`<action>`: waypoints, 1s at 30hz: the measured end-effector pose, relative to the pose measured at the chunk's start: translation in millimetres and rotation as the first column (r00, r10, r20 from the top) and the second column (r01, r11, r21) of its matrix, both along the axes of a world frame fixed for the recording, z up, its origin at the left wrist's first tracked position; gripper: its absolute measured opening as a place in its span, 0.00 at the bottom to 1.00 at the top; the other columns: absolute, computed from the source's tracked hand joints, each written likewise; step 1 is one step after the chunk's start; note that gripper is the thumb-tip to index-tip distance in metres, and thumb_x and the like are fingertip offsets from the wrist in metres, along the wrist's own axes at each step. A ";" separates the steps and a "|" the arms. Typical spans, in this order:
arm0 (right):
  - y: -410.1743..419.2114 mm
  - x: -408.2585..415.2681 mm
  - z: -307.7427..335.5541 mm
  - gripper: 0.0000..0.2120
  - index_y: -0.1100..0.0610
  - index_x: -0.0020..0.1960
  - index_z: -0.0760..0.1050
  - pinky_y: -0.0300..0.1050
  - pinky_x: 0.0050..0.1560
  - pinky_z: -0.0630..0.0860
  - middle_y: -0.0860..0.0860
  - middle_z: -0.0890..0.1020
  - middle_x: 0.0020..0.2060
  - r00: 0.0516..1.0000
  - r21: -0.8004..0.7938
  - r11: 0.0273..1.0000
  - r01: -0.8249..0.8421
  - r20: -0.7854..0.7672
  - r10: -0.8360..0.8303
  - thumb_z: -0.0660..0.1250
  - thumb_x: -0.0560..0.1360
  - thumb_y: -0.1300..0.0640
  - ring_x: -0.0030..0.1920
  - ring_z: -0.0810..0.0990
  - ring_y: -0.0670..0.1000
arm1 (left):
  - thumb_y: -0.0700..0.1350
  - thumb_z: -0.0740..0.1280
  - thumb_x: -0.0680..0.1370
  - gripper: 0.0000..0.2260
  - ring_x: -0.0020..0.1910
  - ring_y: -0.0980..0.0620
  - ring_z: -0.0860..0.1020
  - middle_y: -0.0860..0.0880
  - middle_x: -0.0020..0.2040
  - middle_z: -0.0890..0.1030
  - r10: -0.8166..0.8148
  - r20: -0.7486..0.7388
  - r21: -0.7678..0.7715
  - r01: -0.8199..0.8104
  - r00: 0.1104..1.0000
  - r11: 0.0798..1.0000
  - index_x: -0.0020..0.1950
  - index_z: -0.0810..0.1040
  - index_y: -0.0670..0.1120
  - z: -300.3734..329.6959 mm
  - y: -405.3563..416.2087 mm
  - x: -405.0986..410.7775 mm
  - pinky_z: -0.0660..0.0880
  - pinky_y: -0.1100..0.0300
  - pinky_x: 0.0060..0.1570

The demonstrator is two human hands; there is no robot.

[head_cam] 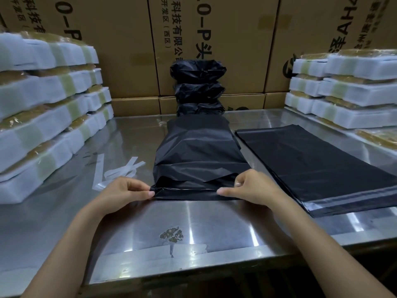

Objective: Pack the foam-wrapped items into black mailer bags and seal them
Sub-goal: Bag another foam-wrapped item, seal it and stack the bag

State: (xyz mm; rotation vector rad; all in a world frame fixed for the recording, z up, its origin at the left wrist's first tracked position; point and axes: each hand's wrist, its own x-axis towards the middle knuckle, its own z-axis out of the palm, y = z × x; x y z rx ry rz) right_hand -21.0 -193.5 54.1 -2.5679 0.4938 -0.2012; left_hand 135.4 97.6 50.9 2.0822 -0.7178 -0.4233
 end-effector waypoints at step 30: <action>-37.1 -40.3 3.8 0.19 0.51 0.32 0.62 0.31 0.19 0.58 0.46 0.64 0.22 0.763 0.692 -0.452 -0.563 0.224 -0.606 0.54 0.81 0.50 0.18 0.59 0.43 | 0.55 0.57 0.65 0.18 0.30 0.46 0.70 0.46 0.27 0.73 0.173 0.265 -0.414 -0.050 0.949 0.909 0.24 0.69 0.42 8.5 -3.9 -9.4 0.65 0.56 0.35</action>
